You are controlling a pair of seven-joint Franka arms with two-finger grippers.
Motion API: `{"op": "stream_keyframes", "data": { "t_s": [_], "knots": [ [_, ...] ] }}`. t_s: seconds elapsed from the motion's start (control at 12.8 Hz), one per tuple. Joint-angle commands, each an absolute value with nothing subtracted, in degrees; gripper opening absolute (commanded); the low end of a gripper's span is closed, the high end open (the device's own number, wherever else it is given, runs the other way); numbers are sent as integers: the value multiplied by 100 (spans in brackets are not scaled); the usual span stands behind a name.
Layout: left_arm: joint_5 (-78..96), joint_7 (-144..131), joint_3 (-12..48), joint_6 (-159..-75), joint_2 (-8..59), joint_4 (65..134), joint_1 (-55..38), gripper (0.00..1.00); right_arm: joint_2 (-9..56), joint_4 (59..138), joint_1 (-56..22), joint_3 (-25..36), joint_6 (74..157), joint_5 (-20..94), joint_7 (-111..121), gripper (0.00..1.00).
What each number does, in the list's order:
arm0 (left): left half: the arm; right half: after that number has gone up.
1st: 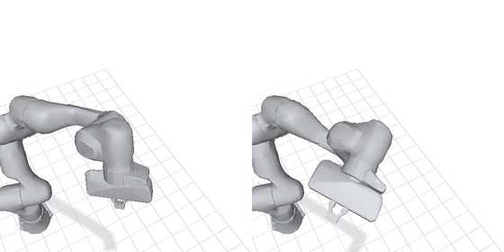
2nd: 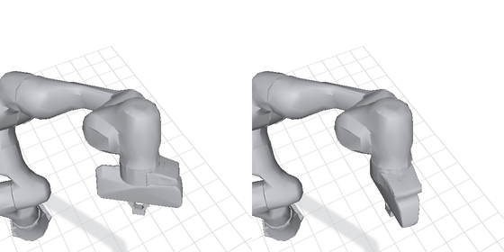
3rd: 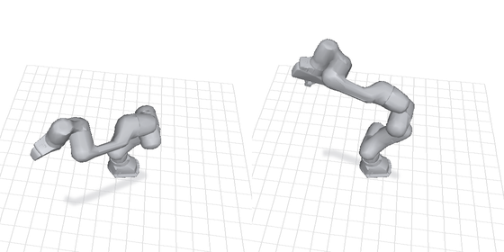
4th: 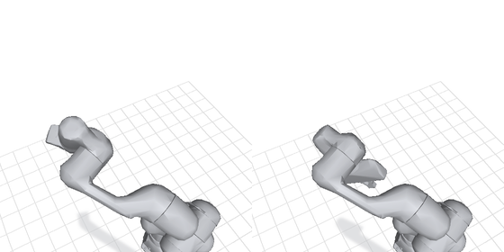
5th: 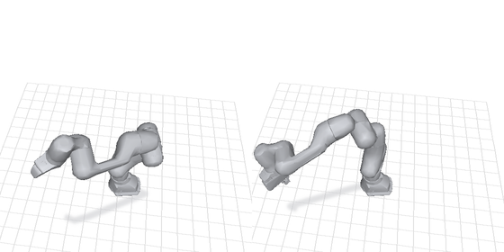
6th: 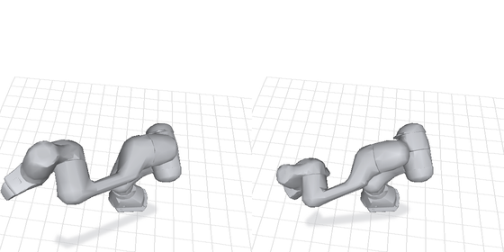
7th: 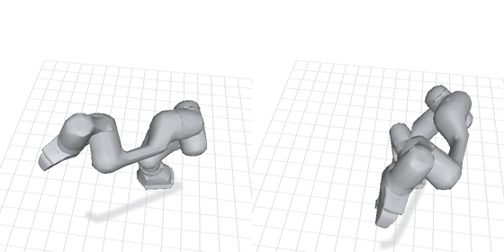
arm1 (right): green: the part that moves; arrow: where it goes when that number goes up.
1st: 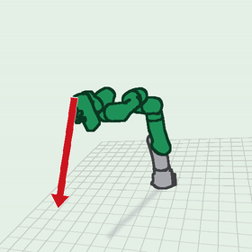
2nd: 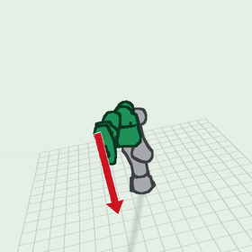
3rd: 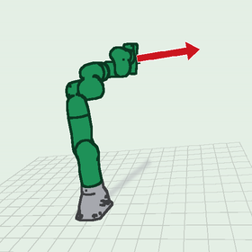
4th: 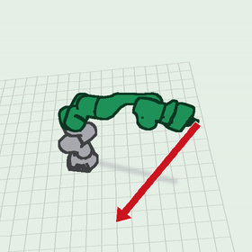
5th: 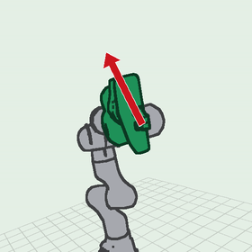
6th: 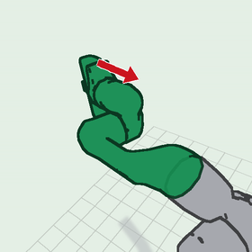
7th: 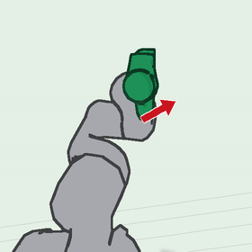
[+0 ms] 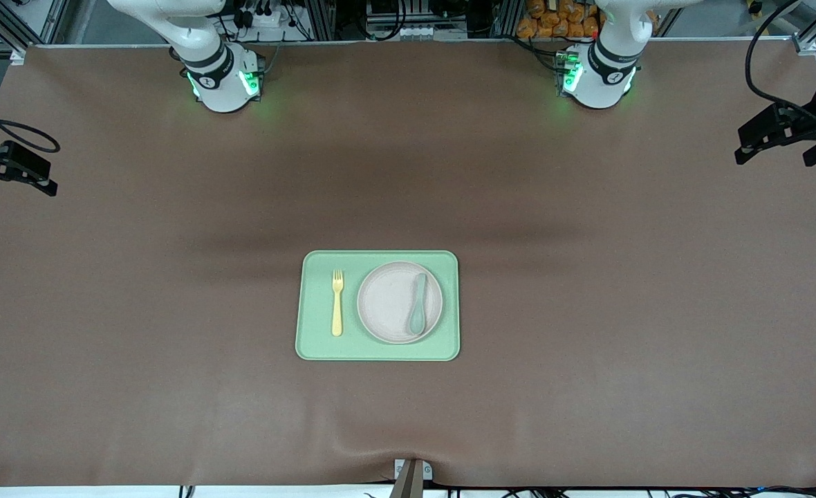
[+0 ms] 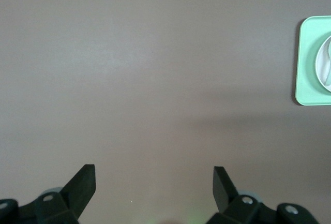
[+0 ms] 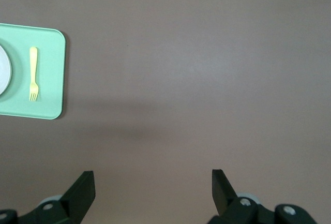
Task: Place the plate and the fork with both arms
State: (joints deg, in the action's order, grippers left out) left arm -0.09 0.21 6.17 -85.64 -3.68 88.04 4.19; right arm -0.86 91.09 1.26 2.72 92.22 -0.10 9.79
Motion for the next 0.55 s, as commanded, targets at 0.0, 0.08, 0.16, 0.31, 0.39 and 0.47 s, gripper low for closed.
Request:
{"op": "stream_keyframes", "data": {
  "t_s": [0.0, 0.08, 0.16, 0.31, 0.39, 0.47],
  "knots": [
    [-26, 105, 642, -8684, -580, 8992, 519, 100, -466, 9598, 44, 360, 9510, 70, 1099, 100],
    [-26, 97, 642, -8684, -537, 8948, 510, 100, -431, 9511, 35, 360, 9501, 70, 1099, 100],
    [-44, 97, 642, -8684, -527, 8895, 518, 100, -387, 9397, 44, 360, 9518, 70, 1099, 100],
    [-44, 70, 642, -8675, -413, 8719, 492, 100, -116, 9028, 53, 360, 9501, 44, 1090, 100],
    [-79, 70, 650, -8675, -404, 8710, 483, 100, -45, 8922, 61, 360, 9466, 70, 1090, 100],
    [-88, 79, 650, -8675, -404, 8710, 483, 100, -44, 8912, 35, 369, 9457, 70, 1064, 100]
  ]
}}
